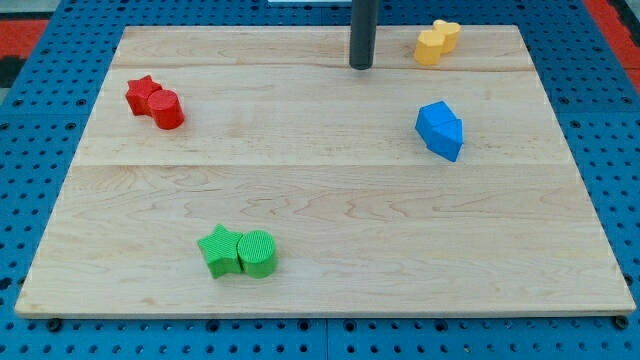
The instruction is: Separate the yellow blocks to from each other
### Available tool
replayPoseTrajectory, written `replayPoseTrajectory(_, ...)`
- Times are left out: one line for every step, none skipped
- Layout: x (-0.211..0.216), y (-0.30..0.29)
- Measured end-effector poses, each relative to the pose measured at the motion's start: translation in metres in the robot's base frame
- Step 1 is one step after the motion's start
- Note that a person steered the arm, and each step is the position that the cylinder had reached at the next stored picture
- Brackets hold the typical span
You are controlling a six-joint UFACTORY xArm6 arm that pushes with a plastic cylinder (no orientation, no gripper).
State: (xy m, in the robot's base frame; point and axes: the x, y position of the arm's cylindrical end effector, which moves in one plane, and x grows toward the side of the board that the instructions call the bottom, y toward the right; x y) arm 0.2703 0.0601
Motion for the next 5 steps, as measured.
replayPoseTrajectory(0.026,0.013)
replayPoseTrajectory(0.047,0.015)
replayPoseTrajectory(0.047,0.039)
replayPoseTrajectory(0.034,0.117)
replayPoseTrajectory(0.004,0.172)
